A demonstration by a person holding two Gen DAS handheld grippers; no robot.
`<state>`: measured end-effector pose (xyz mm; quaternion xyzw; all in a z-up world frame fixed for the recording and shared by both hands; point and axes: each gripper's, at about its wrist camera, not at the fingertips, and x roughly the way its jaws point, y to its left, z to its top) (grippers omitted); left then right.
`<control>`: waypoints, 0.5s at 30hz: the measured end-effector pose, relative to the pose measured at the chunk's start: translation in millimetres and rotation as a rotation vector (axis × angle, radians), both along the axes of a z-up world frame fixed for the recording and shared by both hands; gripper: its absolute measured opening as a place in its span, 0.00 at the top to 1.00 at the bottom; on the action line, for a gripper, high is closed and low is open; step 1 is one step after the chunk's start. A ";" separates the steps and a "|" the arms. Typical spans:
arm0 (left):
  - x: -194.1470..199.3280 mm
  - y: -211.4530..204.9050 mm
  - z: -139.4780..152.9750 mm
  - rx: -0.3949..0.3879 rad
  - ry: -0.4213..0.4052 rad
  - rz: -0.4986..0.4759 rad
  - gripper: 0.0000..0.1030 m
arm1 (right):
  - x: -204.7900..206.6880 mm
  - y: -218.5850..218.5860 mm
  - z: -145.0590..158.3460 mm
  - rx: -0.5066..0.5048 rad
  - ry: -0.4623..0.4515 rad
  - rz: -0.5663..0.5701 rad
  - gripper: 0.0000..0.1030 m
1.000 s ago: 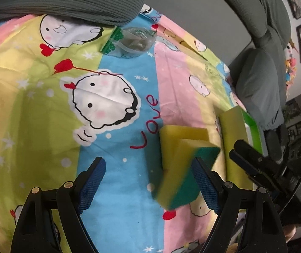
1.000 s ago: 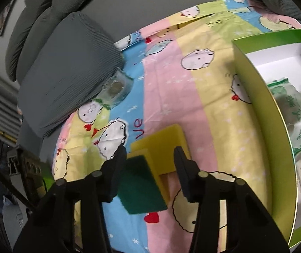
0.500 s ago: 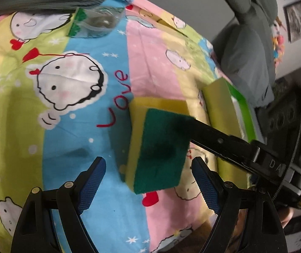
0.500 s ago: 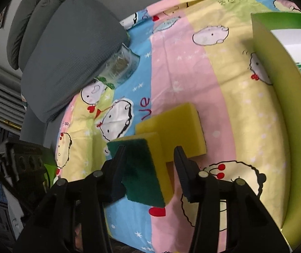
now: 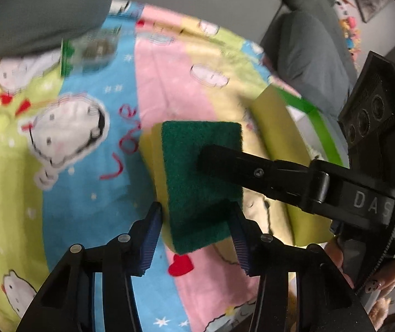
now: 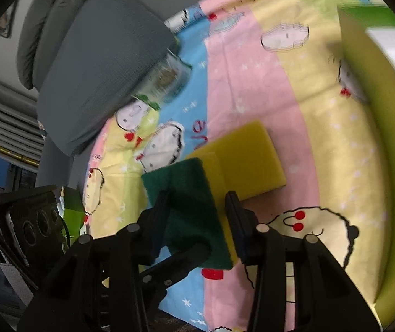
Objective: Organize objects
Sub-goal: 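Lift the green-backed sponge with the right gripper off the plain yellow sponge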
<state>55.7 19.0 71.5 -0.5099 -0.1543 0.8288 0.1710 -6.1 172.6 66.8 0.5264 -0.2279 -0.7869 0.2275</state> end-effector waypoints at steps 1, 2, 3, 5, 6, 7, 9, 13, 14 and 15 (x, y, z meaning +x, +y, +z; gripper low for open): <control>2.6 2.4 7.6 -0.005 0.038 -0.002 0.52 | 2.4 0.9 5.1 -0.004 0.020 -0.003 0.60; 3.9 3.5 11.7 -0.007 0.060 -0.003 0.52 | 6.6 3.2 13.3 -0.007 0.050 -0.009 0.60; 6.2 5.6 17.5 -0.012 0.091 -0.006 0.52 | 8.5 4.1 17.1 -0.007 0.066 -0.015 0.60; 12.6 10.7 30.7 -0.019 0.163 -0.013 0.52 | 13.9 9.6 28.2 -0.011 0.106 -0.030 0.60; 14.1 13.6 34.7 -0.021 0.186 -0.015 0.52 | 17.1 13.7 34.6 -0.015 0.128 -0.042 0.60; 17.0 15.1 39.0 -0.021 0.207 -0.017 0.52 | 19.3 16.9 38.7 -0.017 0.142 -0.051 0.60; 19.1 19.6 46.2 -0.006 0.243 -0.027 0.52 | 24.7 25.2 46.7 -0.017 0.172 -0.073 0.60; 22.6 37.2 57.2 0.000 0.315 -0.058 0.52 | 33.2 43.4 59.4 -0.010 0.220 -0.128 0.60; 22.0 42.6 58.5 0.000 0.329 -0.064 0.52 | 35.4 48.7 62.4 -0.011 0.233 -0.146 0.60; 18.0 49.7 59.1 0.000 0.343 -0.070 0.52 | 36.8 52.9 64.5 -0.012 0.242 -0.158 0.60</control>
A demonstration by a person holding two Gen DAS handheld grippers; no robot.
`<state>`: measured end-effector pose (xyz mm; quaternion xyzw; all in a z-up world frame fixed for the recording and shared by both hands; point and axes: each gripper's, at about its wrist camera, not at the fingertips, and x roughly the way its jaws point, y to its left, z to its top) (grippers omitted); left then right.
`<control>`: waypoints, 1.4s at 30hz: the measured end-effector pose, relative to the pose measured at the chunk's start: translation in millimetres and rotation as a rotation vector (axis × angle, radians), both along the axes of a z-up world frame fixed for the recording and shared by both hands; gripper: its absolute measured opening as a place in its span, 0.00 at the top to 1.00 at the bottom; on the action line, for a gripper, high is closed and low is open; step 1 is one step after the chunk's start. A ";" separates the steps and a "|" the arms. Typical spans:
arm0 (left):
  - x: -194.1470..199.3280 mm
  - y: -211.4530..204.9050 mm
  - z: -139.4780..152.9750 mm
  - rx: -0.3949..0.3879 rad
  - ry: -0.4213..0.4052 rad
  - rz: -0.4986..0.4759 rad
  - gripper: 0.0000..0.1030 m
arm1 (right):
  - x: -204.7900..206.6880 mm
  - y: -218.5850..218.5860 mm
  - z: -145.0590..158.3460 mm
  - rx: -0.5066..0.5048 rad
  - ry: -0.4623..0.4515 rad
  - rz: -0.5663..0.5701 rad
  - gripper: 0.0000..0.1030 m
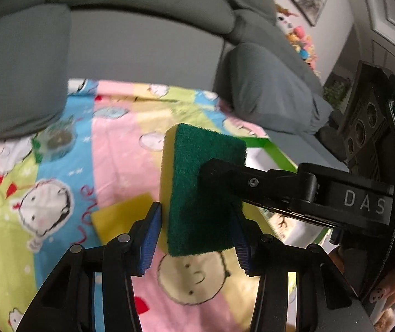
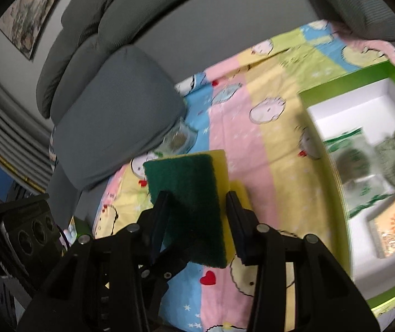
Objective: Organize objects
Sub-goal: 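Lift the green-backed sponge with the right gripper off the plain yellow sponge, then carry the green-backed sponge with the right gripper over the white box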
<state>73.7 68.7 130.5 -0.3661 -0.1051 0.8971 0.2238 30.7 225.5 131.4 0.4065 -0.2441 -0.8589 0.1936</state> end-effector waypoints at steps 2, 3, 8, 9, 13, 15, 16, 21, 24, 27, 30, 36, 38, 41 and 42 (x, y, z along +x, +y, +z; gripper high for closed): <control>-1.4 11.7 3.0 0.010 0.020 -0.016 0.52 | 4.1 10.1 4.7 0.001 0.019 -0.035 0.60; -1.9 15.7 3.7 0.017 0.027 -0.023 0.52 | 5.4 13.8 6.4 0.004 0.026 -0.051 0.60; -5.4 38.5 6.5 0.058 0.048 -0.056 0.52 | 11.9 36.5 13.7 0.017 0.053 -0.136 0.59; -4.9 41.8 6.8 0.066 0.051 -0.061 0.52 | 12.9 40.3 14.0 0.017 0.057 -0.151 0.59; -5.8 57.7 7.1 0.101 0.061 -0.085 0.52 | 18.7 58.1 15.1 0.015 0.067 -0.203 0.59; -6.0 67.1 7.3 0.125 0.065 -0.098 0.52 | 22.5 68.2 16.1 0.012 0.080 -0.227 0.59; -5.7 69.9 8.6 0.131 0.067 -0.101 0.52 | 24.3 72.1 16.7 0.010 0.088 -0.237 0.59; -7.1 86.8 8.5 0.151 0.071 -0.118 0.52 | 30.0 88.7 18.5 0.011 0.115 -0.276 0.59; -9.2 96.6 4.4 0.168 0.049 -0.135 0.52 | 31.7 96.6 16.1 0.027 0.100 -0.304 0.59; -10.1 106.4 2.7 0.172 0.039 -0.152 0.52 | 33.2 106.9 13.7 0.039 0.086 -0.331 0.59; -11.3 116.1 0.1 0.185 0.025 -0.174 0.52 | 34.5 116.2 11.2 0.049 0.073 -0.361 0.59; -14.2 128.5 -7.2 0.201 -0.007 -0.195 0.52 | 33.8 128.8 4.7 0.066 0.051 -0.405 0.59; -16.2 133.8 -11.0 0.211 -0.035 -0.210 0.52 | 33.2 132.8 1.5 0.077 0.031 -0.427 0.59; -17.1 141.8 -15.6 0.200 -0.059 -0.223 0.52 | 31.1 139.7 -3.6 0.091 0.001 -0.457 0.58; -17.2 144.4 -16.8 0.192 -0.063 -0.222 0.52 | 30.5 141.6 -5.7 0.088 -0.007 -0.461 0.58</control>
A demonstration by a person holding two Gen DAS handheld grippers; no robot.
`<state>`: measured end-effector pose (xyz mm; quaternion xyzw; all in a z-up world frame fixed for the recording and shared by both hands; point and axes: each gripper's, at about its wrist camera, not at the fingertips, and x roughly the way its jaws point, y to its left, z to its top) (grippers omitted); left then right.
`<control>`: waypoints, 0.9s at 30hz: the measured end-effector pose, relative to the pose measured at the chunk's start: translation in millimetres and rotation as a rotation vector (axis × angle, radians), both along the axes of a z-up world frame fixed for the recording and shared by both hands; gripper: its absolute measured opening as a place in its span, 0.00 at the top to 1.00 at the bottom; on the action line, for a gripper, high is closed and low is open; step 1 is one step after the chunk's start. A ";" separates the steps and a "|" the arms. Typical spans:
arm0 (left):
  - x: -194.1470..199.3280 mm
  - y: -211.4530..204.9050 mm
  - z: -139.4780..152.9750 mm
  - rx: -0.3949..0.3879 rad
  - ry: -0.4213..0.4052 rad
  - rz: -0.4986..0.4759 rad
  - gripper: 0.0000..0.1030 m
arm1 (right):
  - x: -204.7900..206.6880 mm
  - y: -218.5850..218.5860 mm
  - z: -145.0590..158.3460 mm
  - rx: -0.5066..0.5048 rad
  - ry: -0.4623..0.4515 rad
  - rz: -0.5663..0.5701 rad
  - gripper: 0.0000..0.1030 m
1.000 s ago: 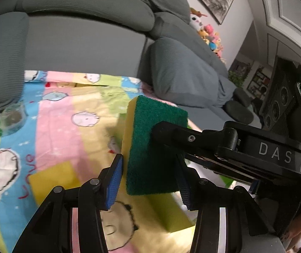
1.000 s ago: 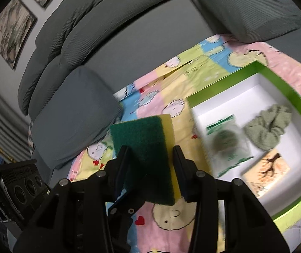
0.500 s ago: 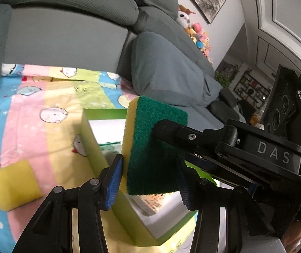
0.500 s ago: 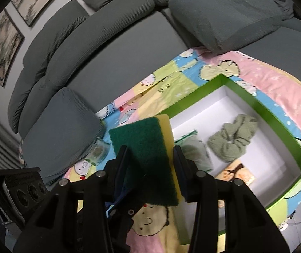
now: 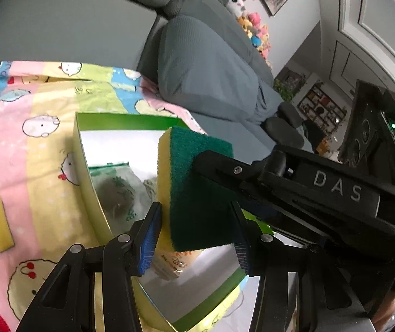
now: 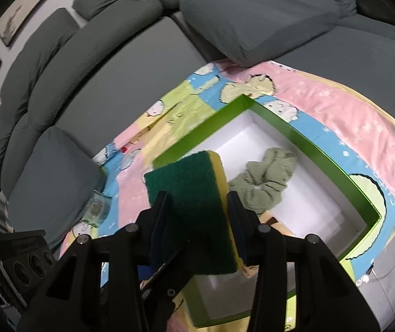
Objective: Organize objects
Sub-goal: 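Carry the green-backed sponge with the right gripper over the white box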
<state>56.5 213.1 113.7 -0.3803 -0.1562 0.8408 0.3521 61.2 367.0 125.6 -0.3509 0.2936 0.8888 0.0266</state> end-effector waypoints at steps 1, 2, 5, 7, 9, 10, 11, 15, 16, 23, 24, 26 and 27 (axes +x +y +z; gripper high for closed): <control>-0.1 1.7 -1.5 -0.007 -0.004 0.000 0.52 | -0.9 2.6 -2.5 -0.009 -0.008 -0.004 0.58; 0.0 3.8 -2.7 -0.010 -0.009 -0.002 0.52 | -1.7 4.1 -5.0 -0.015 -0.018 -0.008 0.58; -1.0 7.1 -7.3 -0.007 -0.033 -0.013 0.52 | -4.0 5.7 -9.2 -0.011 -0.040 -0.023 0.58; -1.2 9.7 -9.3 -0.016 -0.043 -0.021 0.52 | -4.9 6.5 -10.5 -0.008 -0.047 -0.027 0.58; -1.0 12.2 -11.9 -0.026 -0.052 -0.030 0.52 | -5.4 7.9 -12.1 -0.010 -0.052 -0.030 0.58; -1.1 13.1 -12.7 -0.027 -0.056 -0.030 0.52 | -5.7 8.7 -12.9 -0.011 -0.055 -0.032 0.58; -1.4 13.7 -13.9 -0.025 -0.061 -0.030 0.52 | -6.0 9.5 -13.9 -0.010 -0.059 -0.036 0.58; -2.8 16.5 -18.2 -0.023 -0.084 -0.040 0.52 | -6.1 13.1 -17.1 -0.014 -0.069 -0.041 0.58; -2.7 17.2 -18.9 -0.023 -0.087 -0.040 0.52 | -6.2 13.9 -17.6 -0.016 -0.071 -0.042 0.58; -4.7 23.5 -22.8 -0.039 -0.105 -0.054 0.52 | -8.0 19.0 -23.0 -0.018 -0.096 -0.052 0.58; -4.2 24.5 -22.4 -0.044 -0.101 -0.053 0.52 | -8.2 19.8 -23.8 -0.019 -0.099 -0.053 0.58; -3.9 25.8 -22.1 -0.048 -0.099 -0.056 0.52 | -8.3 20.7 -25.0 -0.022 -0.102 -0.054 0.58; -3.8 26.2 -22.0 -0.049 -0.098 -0.057 0.52 | -8.1 21.3 -25.2 -0.024 -0.103 -0.055 0.58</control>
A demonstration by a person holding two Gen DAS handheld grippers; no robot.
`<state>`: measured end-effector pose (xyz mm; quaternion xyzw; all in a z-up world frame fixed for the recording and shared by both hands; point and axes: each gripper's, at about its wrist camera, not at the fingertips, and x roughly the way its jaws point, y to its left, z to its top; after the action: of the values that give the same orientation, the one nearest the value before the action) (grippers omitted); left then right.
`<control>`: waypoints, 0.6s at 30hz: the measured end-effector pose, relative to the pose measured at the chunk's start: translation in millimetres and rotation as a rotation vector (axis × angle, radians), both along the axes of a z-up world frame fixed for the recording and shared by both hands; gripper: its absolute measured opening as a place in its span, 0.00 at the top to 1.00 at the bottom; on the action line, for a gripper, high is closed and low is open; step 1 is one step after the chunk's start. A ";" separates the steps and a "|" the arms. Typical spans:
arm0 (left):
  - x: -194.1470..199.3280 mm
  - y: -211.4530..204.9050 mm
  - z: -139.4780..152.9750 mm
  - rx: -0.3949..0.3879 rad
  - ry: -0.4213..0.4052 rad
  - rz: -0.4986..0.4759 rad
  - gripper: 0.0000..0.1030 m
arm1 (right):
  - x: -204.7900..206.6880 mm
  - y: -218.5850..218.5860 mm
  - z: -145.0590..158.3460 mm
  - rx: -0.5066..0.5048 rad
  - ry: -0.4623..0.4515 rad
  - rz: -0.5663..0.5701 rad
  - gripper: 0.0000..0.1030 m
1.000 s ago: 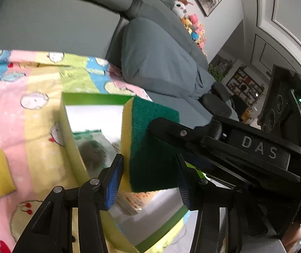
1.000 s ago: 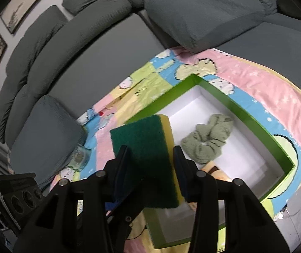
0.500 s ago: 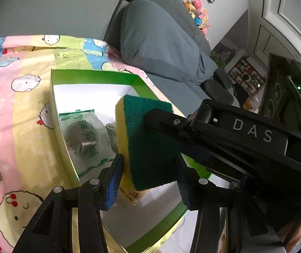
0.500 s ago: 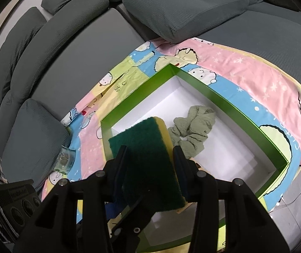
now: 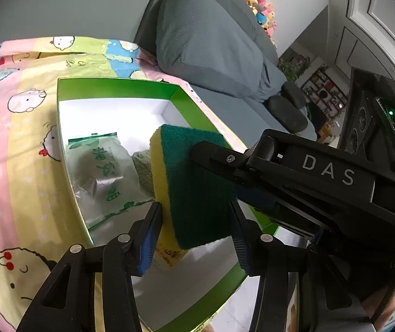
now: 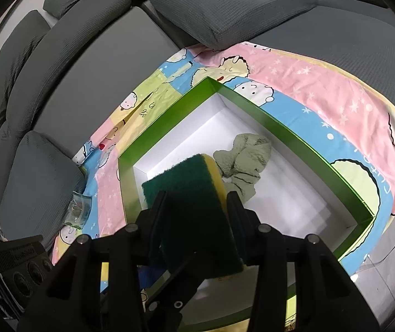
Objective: Organize objects
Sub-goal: 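Carry the green-backed sponge with the right gripper over the white box, then open the right gripper to drop the sponge into the box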
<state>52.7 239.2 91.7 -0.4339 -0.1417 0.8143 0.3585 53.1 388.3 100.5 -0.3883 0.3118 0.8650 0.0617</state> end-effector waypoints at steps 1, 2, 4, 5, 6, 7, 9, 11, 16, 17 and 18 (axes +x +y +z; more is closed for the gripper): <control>0.5 0.6 0.2 -0.003 0.001 0.000 0.52 | 0.1 0.4 0.2 0.000 0.000 -0.001 0.58; 0.4 1.1 0.4 -0.005 0.002 0.000 0.52 | 0.2 0.8 0.2 -0.001 0.000 -0.003 0.58; 0.4 1.9 0.3 -0.011 0.004 0.001 0.52 | 0.2 1.6 0.0 -0.003 -0.002 -0.004 0.58; 0.4 2.5 0.5 -0.014 0.005 0.002 0.52 | 0.1 1.9 -0.4 -0.005 -0.003 -0.005 0.58; 0.9 2.8 0.5 -0.016 0.005 0.003 0.52 | 0.2 2.2 -0.5 -0.006 -0.005 -0.005 0.58; 1.2 3.2 0.7 -0.017 0.006 0.004 0.52 | 0.0 2.6 -0.9 -0.006 -0.006 -0.006 0.58; 1.3 3.3 0.7 -0.020 0.006 0.004 0.52 | -0.5 3.2 -1.9 -0.004 -0.013 -0.011 0.58; 1.9 3.7 0.8 -0.023 0.007 0.002 0.52 | -1.2 3.8 -3.1 0.000 -0.022 -0.015 0.58; 1.4 0.0 1.1 -0.021 -0.007 0.005 0.52 | -1.8 3.3 -2.9 0.031 -0.038 -0.039 0.58; 1.0 -1.8 1.4 -0.025 -0.010 0.011 0.52 | -1.6 2.6 -2.3 0.046 -0.043 -0.046 0.58; 1.1 -3.1 1.7 -0.026 -0.012 0.015 0.52 | -1.8 2.2 -2.0 0.055 -0.046 -0.049 0.58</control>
<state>53.8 236.1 93.5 -0.4424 -0.1362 0.8162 0.3458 51.3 390.5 98.4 -0.3984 0.2959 0.8623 0.1008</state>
